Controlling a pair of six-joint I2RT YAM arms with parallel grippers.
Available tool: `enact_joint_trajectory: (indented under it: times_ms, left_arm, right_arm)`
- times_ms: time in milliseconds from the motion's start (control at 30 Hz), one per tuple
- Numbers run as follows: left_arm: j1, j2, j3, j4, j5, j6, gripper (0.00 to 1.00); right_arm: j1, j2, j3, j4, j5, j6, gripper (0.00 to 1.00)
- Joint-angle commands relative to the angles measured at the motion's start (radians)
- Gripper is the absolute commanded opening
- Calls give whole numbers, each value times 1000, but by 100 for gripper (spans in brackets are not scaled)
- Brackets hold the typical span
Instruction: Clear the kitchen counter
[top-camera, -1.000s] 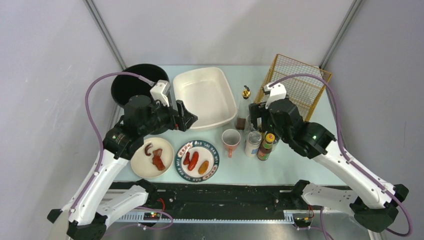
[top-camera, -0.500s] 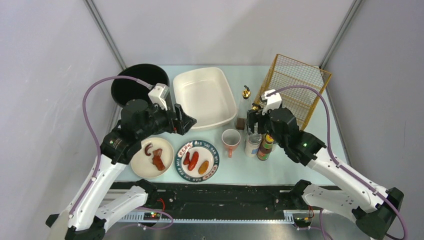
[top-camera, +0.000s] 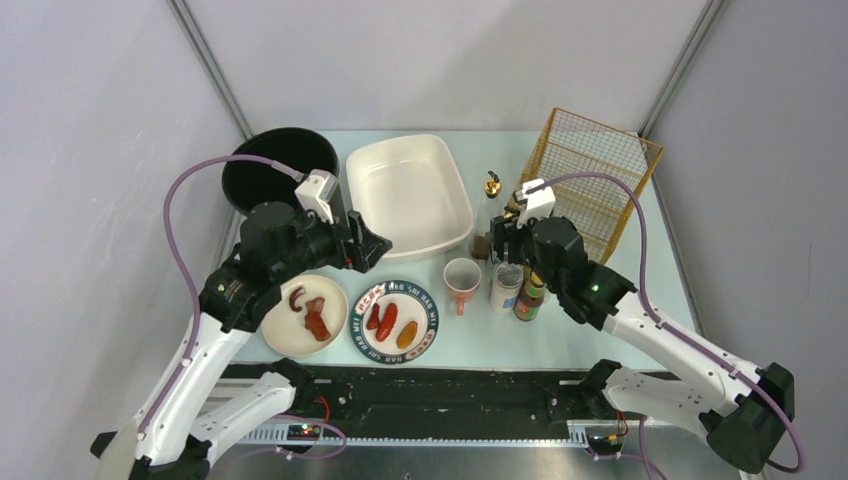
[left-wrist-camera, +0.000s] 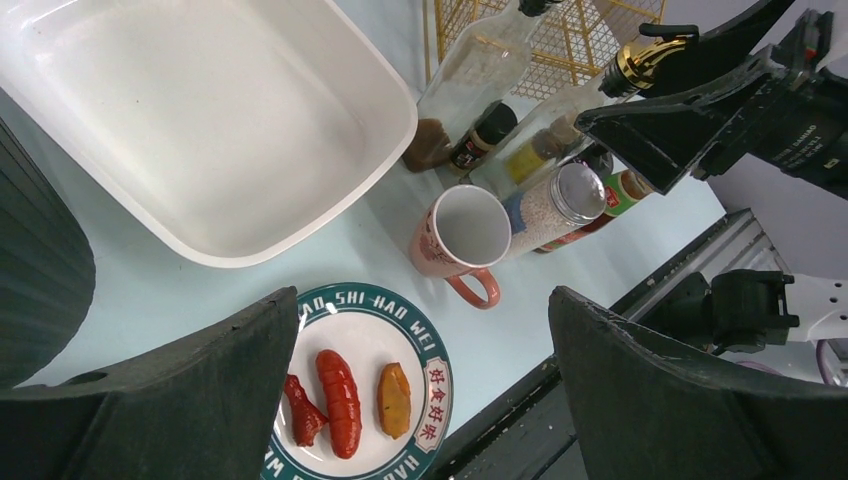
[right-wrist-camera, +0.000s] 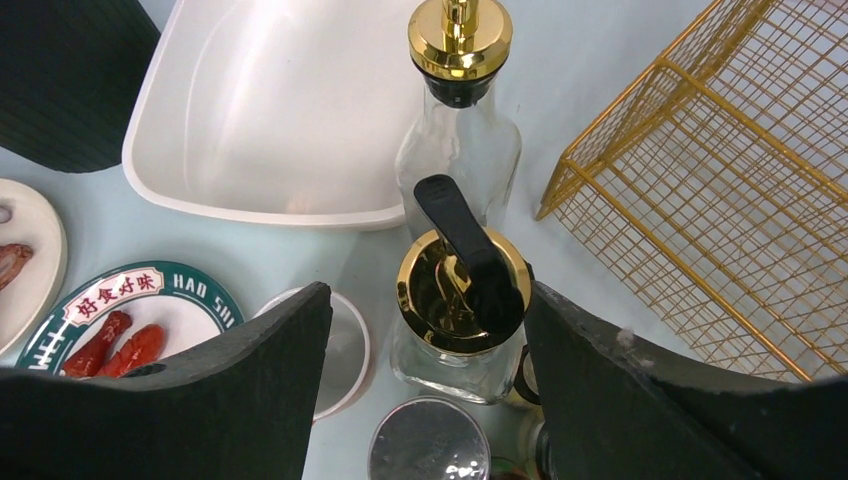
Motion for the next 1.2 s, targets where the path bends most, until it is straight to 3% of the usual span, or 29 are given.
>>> enact_joint_trajectory:
  times_ms: [0, 467, 667, 867, 1167]
  left_arm:
    - [-2, -14, -8, 18, 11, 30, 98]
    - [-2, -16, -12, 18, 3, 39, 98]
    - [0, -23, -18, 18, -4, 43, 98]
    - [-2, -31, -27, 19, -5, 50, 98]
    - [-1, -44, -36, 16, -11, 67, 98]
  right_arm:
    - [-5, -3, -25, 91, 21, -11, 73]
    - [-21, 5, -49, 108, 43, -16, 56]
    - [-41, 10, -49, 103, 17, -4, 36]
    - [-48, 3, -49, 116, 13, -20, 0]
    - [-38, -65, -32, 158, 8, -58, 0]
